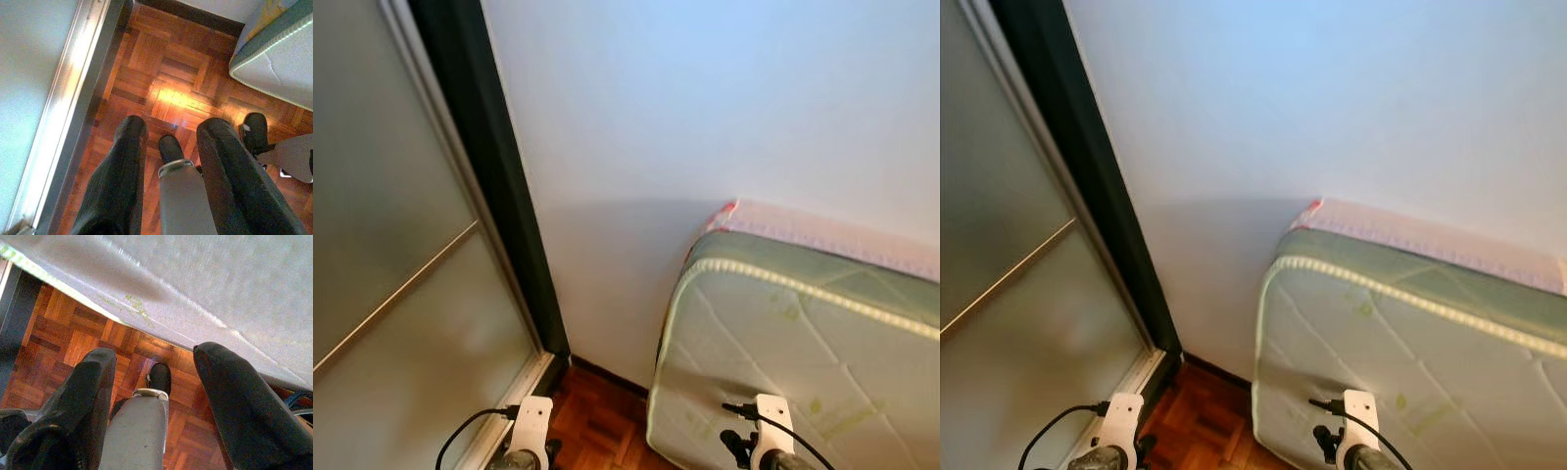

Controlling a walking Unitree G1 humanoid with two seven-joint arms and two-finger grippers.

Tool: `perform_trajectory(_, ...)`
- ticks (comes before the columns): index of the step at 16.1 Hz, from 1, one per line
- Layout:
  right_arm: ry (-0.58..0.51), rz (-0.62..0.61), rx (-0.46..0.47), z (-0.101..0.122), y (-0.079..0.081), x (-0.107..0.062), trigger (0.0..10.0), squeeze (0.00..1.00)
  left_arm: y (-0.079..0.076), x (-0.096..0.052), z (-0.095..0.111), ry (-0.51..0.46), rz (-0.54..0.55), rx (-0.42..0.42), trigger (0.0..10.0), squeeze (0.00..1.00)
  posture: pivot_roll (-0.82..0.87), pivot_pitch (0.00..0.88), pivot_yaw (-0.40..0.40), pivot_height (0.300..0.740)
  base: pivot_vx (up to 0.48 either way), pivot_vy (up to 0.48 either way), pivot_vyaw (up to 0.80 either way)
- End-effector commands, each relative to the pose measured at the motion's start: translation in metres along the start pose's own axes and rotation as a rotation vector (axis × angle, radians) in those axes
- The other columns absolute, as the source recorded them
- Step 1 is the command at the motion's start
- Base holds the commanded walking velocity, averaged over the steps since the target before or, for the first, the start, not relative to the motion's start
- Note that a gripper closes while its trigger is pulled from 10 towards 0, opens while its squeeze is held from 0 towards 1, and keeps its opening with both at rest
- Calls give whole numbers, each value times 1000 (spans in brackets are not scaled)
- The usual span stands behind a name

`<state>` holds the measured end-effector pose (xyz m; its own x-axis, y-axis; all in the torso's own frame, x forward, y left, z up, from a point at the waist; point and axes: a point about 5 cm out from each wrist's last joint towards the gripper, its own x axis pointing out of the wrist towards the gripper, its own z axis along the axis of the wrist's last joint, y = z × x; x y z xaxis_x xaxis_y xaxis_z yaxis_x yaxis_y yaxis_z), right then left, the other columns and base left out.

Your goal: Clean up the room

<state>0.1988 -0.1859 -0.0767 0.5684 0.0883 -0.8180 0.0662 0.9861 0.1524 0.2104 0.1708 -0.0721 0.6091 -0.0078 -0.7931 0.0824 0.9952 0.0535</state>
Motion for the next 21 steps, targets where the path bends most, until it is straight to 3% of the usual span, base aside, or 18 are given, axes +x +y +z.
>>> perform_trajectory(1, -10, 1, -7, 2, -1, 0, 10000, 0, 1, 0, -3, 16, -2, 4, 10000, 0, -72, 0, 4, 740, -281, 0, 0)
perform_trajectory(21, -6, 8, -37, 0, 0, 0, 10000, 0, 1, -1, -5, 22, -4, 9, 10000, 0, -70, 0, 2, 740, -285, 0, 0)
